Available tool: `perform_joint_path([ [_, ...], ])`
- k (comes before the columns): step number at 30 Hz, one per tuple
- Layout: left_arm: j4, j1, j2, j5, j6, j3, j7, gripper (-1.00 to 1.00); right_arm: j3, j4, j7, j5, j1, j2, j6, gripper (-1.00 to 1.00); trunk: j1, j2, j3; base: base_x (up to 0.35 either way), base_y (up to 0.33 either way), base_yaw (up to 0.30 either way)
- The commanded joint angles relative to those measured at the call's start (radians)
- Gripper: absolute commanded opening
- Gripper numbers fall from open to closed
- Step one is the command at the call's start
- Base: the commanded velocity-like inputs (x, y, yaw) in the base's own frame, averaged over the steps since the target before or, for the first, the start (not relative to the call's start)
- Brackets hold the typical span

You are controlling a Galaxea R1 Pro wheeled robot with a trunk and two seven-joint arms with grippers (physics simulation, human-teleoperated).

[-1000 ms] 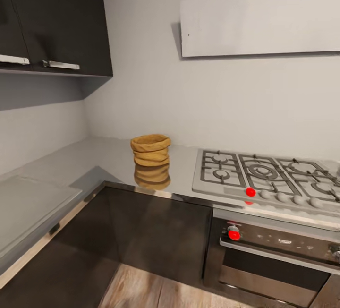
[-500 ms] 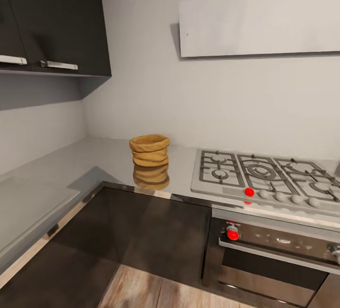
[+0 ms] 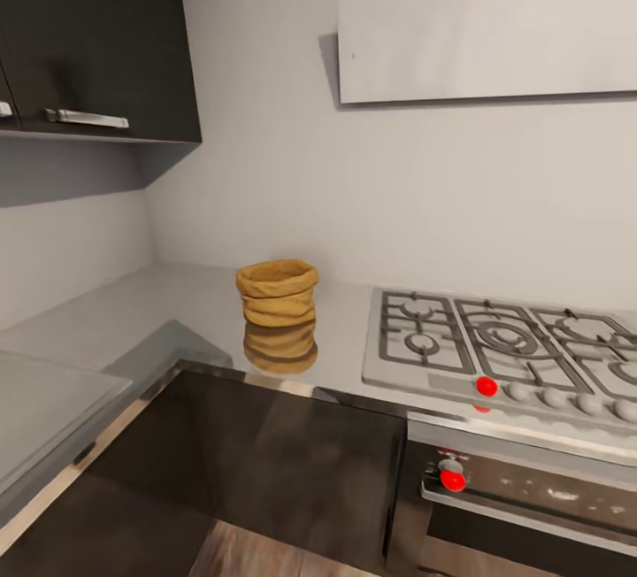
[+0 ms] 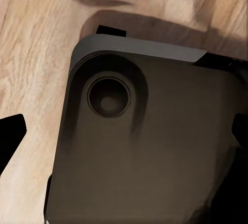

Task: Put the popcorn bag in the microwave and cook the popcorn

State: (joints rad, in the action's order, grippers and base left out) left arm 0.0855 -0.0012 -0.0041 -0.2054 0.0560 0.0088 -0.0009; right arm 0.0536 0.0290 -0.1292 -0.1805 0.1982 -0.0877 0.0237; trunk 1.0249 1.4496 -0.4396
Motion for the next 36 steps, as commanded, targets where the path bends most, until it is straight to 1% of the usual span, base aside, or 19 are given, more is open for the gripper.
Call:
perform_joint_path([
  [1, 0.0, 0.0, 0.0, -0.007, 0.002, 0.001, 0.0, 1.0, 0.006, 0.003, -0.002, -0.009, 0.002, 0.0, 0.003, 1.0, 0.0, 0.0, -0.001, 0.049, 0.0, 0.078],
  [3, 0.001, 0.0, -0.002, -0.012, 0.002, 0.002, 0.001, 1.0, 0.006, 0.002, -0.001, -0.009, 0.002, -0.002, 0.003, 1.0, 0.0, 0.0, -0.001, 0.024, 0.0, 0.177],
  [5, 0.002, 0.0, -0.004, -0.026, 0.002, 0.002, 0.003, 1.0, 0.006, 0.002, -0.001, -0.009, 0.001, -0.003, 0.004, 1.0, 0.0, 0.0, -0.001, 0.008, 0.0, 0.237],
  [7, 0.002, 0.0, -0.005, -0.056, 0.002, 0.002, 0.004, 1.0, 0.006, 0.002, -0.002, -0.009, 0.002, -0.004, 0.004, 1.0, 0.0, 0.0, -0.001, 0.003, 0.0, 0.156],
  [8, 0.002, 0.0, -0.006, -0.083, 0.002, 0.002, 0.005, 1.0, 0.006, 0.002, -0.002, -0.009, 0.001, -0.005, 0.004, 1.0, 0.0, 0.0, -0.001, 0.001, 0.0, 0.062],
  [10, 0.001, 0.0, -0.005, -0.125, 0.002, 0.001, 0.005, 1.0, 0.006, 0.003, -0.002, -0.008, 0.002, -0.005, 0.004, 1.0, 0.0, 0.0, -0.001, 0.001, 0.0, 0.03],
  [12, 0.001, 0.0, -0.006, -0.144, 0.002, 0.001, 0.006, 1.0, 0.006, 0.003, -0.003, -0.008, 0.002, -0.006, 0.004, 1.0, 0.0, 0.0, -0.001, 0.0, 0.0, 0.01],
  [15, 0.0, 0.0, -0.006, -0.152, 0.002, 0.001, 0.031, 1.0, 0.006, 0.002, -0.003, -0.008, 0.001, -0.005, 0.003, 1.0, 0.0, 0.0, -0.001, 0.0, 0.0, 0.003],
  [16, 0.0, 0.0, -0.007, -0.153, 0.002, 0.001, 0.051, 1.0, 0.006, 0.002, -0.003, -0.009, 0.001, -0.005, 0.003, 1.0, 0.0, 0.0, -0.001, 0.0, 0.0, 0.0],
  [19, 0.0, 0.0, -0.007, -0.153, 0.004, 0.0, 0.089, 1.0, 0.006, 0.003, -0.003, -0.008, 0.001, -0.005, 0.002, 1.0, -0.011, -0.021, 0.008, 0.0, 0.0, 0.0],
  [36, 0.0, 0.0, -0.007, -0.152, 0.007, -0.003, 0.098, 1.0, 0.005, 0.002, -0.003, -0.011, 0.001, 0.0, -0.001, 1.0, -0.076, -0.14, 0.062, 0.0, 0.0, 0.0],
])
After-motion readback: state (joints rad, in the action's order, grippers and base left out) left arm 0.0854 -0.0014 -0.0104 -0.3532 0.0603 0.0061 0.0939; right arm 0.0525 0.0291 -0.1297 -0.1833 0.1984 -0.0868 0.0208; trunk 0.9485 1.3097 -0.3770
